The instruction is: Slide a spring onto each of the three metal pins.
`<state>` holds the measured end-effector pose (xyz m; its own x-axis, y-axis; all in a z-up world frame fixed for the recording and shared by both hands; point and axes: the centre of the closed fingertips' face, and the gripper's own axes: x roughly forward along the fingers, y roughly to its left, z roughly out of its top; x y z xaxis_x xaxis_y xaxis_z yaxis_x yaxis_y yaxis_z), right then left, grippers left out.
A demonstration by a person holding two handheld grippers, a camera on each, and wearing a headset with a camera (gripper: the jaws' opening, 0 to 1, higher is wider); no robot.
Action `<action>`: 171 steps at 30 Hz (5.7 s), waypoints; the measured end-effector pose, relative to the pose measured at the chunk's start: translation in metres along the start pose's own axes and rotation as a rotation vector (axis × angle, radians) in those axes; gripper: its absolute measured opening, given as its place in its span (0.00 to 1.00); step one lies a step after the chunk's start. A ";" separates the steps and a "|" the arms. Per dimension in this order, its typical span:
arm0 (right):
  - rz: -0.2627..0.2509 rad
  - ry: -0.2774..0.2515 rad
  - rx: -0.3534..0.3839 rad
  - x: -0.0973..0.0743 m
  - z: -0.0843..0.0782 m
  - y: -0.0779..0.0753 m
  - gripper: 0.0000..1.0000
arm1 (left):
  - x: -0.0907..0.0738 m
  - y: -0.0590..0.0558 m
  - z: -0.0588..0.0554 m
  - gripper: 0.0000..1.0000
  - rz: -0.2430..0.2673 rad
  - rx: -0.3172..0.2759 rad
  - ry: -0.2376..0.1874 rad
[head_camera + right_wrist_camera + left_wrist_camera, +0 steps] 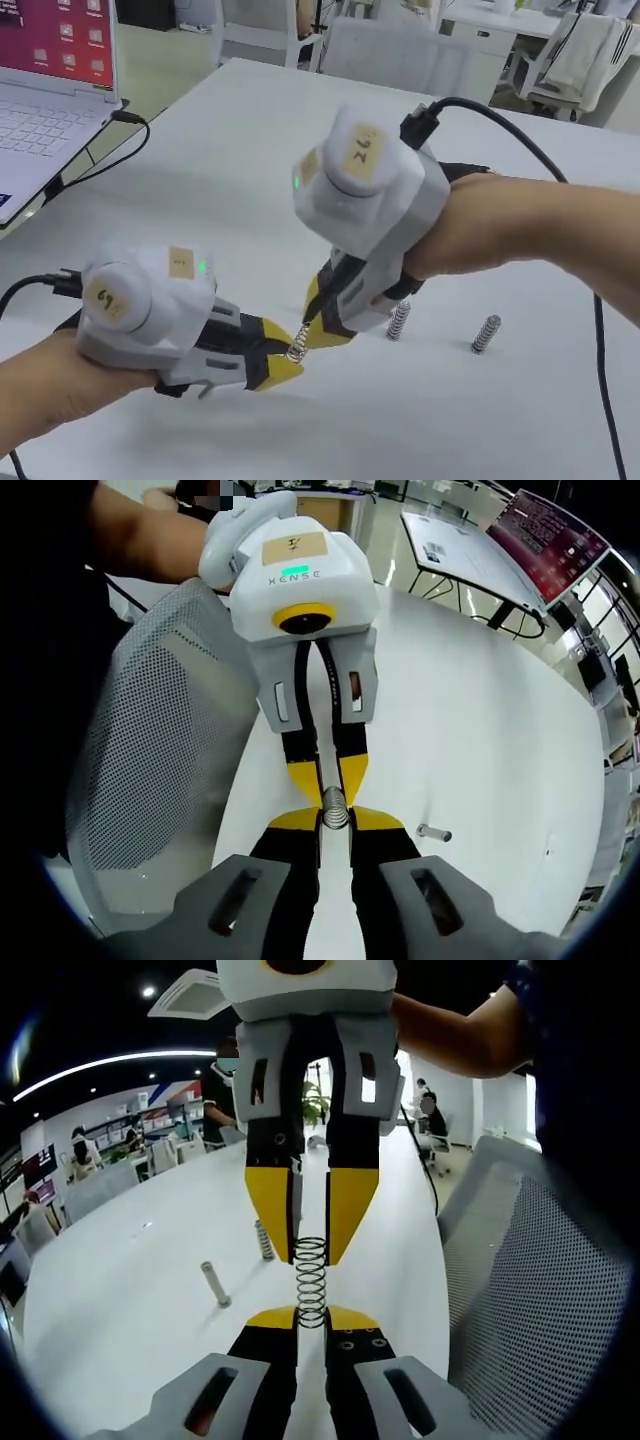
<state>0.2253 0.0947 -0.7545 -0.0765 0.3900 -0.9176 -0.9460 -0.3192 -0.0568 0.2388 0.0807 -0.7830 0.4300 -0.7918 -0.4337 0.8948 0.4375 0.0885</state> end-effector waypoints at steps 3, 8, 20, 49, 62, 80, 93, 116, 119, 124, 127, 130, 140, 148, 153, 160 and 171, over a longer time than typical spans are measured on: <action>-0.001 -0.010 0.005 0.000 0.001 0.000 0.08 | -0.001 0.002 0.000 0.01 0.003 -0.013 -0.016; 0.003 -0.033 0.025 -0.002 0.004 -0.001 0.08 | -0.003 0.003 0.001 0.01 0.006 -0.030 -0.039; 0.011 -0.045 0.036 0.001 0.006 -0.003 0.09 | -0.007 0.002 0.009 0.01 0.013 -0.039 -0.076; 0.015 -0.041 0.035 0.005 0.005 -0.005 0.09 | -0.007 -0.001 0.023 0.04 0.013 -0.041 -0.095; -0.003 -0.029 0.043 0.001 -0.003 -0.012 0.09 | -0.008 0.004 0.016 0.21 0.037 -0.072 -0.084; -0.055 0.006 0.071 -0.008 -0.023 -0.026 0.09 | -0.006 0.014 0.005 0.53 0.079 -0.125 -0.071; -0.075 -0.001 0.100 -0.015 -0.029 -0.034 0.09 | -0.006 0.018 -0.001 0.74 0.118 -0.170 -0.065; -0.137 -0.001 0.147 -0.014 -0.043 -0.091 0.09 | -0.002 0.014 -0.011 0.86 0.116 -0.159 -0.029; -0.138 -0.002 0.157 -0.009 -0.044 -0.099 0.09 | -0.002 0.014 -0.012 0.86 0.115 -0.159 -0.025; -0.135 0.006 0.176 0.002 -0.048 -0.106 0.09 | -0.003 0.017 -0.013 0.87 0.122 -0.164 -0.028; -0.127 0.014 0.182 0.008 -0.051 -0.111 0.09 | -0.002 0.017 -0.013 0.87 0.122 -0.165 -0.030; -0.120 0.017 0.189 0.012 -0.052 -0.111 0.09 | -0.002 0.016 -0.014 0.87 0.119 -0.168 -0.028; -0.105 0.035 0.182 0.025 -0.052 -0.112 0.09 | -0.002 0.015 -0.012 0.86 0.120 -0.174 -0.037; -0.097 0.046 0.184 0.028 -0.053 -0.112 0.09 | -0.003 0.014 -0.012 0.84 0.116 -0.176 -0.038; -0.089 0.061 0.184 0.035 -0.056 -0.111 0.09 | -0.004 0.015 -0.012 0.83 0.119 -0.177 -0.040; -0.075 0.076 0.191 0.046 -0.058 -0.109 0.09 | -0.006 0.015 -0.013 0.82 0.120 -0.183 -0.041; -0.046 0.104 0.207 0.068 -0.068 -0.100 0.09 | -0.006 0.015 -0.014 0.81 0.119 -0.189 -0.040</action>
<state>0.3358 0.0941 -0.8377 -0.0090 0.3059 -0.9520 -0.9929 -0.1153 -0.0277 0.2483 0.0978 -0.7913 0.5389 -0.7447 -0.3936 0.8010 0.5977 -0.0341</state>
